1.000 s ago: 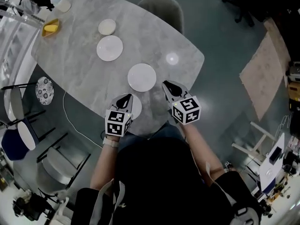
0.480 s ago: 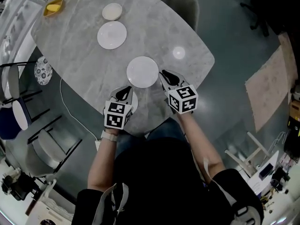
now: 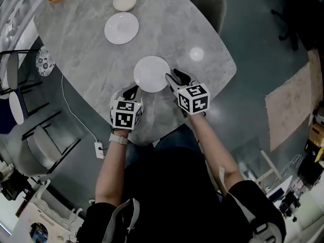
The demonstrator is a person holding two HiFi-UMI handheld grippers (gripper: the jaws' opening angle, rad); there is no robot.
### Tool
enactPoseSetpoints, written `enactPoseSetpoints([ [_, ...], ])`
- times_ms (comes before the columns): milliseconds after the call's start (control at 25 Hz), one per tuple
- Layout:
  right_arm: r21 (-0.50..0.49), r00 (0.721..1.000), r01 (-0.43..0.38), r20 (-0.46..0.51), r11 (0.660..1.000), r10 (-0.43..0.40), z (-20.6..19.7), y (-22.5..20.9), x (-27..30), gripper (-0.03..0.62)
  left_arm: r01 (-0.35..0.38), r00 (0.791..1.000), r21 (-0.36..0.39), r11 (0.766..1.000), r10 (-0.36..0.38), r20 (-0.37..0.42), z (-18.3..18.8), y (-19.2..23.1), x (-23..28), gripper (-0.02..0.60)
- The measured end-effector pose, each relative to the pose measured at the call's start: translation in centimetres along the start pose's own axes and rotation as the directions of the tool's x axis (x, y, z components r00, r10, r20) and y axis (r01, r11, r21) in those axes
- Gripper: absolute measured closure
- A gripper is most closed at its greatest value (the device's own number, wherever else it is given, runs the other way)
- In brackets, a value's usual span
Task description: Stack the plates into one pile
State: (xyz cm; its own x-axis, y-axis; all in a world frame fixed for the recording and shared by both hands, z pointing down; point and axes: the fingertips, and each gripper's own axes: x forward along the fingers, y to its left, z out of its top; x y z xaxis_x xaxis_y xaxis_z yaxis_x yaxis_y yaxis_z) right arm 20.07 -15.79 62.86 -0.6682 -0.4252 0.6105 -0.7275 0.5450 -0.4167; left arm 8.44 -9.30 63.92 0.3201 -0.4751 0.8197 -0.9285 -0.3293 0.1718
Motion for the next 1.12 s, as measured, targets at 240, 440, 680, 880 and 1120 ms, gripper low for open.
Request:
enactPoseSetpoints([
  [240, 0.006, 0.998, -0.046, -0.045, 0.999, 0.046, -0.4, -0.3, 1.3, 0.421, -0.005, 1.000, -0.034, 0.999, 0.004, -0.021, -0.4, -0.1, 1.5, 0.572],
  [440, -0.004, 0.995, -0.067, -0.071, 0.998, 0.067, -0.3, -0.2, 2.2, 0.405, -0.025, 0.999, -0.042, 0.999, 0.023, -0.045, -0.6, 0.5, 2.2, 0.574],
  [680, -0.020, 0.986, -0.128, -0.110, 0.992, 0.125, -0.2, 0.9, 2.9, 0.405, -0.030, 0.997, -0.023, 0.999, 0.028, -0.070, -1.0, 0.5, 2.8, 0.572],
  [880, 0.030, 0.978, -0.178, -0.106, 0.984, 0.180, -0.3, 1.5, 2.9, 0.508, -0.019, 0.998, -0.049, 0.999, 0.016, -0.055, -0.5, 0.5, 2.8, 0.574],
  [1120, 0.098, 0.975, -0.205, -0.063, 0.974, 0.212, 0.3, 2.5, 2.6, 0.543, -0.004, 1.000, -0.065, 0.998, 0.002, -0.029, -0.6, 0.8, 1.5, 0.574],
])
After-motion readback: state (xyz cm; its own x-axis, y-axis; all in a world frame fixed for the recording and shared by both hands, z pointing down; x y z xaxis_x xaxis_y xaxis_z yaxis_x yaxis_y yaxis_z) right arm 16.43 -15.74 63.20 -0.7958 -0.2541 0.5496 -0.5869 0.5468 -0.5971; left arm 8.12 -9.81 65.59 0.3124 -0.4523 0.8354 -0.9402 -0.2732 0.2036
